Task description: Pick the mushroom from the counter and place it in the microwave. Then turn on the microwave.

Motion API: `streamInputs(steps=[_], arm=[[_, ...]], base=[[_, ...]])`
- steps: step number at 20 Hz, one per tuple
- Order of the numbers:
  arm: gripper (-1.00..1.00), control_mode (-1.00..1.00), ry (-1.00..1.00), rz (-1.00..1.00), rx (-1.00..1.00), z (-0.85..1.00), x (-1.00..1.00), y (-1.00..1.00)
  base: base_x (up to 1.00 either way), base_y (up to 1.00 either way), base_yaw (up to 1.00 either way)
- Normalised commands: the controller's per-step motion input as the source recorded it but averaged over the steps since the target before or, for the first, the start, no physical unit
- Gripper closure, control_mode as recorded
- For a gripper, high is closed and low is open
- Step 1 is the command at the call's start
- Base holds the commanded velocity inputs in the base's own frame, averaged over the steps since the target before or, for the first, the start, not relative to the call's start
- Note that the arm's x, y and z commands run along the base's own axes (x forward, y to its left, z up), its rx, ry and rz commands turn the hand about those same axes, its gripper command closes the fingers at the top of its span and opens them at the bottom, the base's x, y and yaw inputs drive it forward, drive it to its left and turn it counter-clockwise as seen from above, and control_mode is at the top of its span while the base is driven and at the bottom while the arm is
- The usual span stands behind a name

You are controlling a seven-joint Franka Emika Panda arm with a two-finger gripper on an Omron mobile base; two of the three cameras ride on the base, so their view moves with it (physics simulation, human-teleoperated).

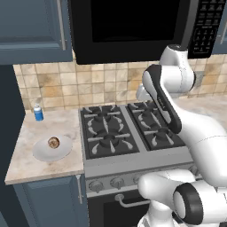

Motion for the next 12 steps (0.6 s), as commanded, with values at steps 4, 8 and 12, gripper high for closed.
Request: streamInputs(steps=[4,8,12], arm=[[-1.0,-1.0,-0.03,0.0,0.0,0.07,-0.08,-0.02],[-1.0,-1.0,-0.05,0.0,-0.02,0.13,-0.13,-0.09],[-1.0,-1.0,-0.04,0.0,-0.03,0.13,-0.07,-0.17]], base=[[0.0,0.0,0.0],[0.0,0.0,0.0],[0.0,0.0,0.0]])
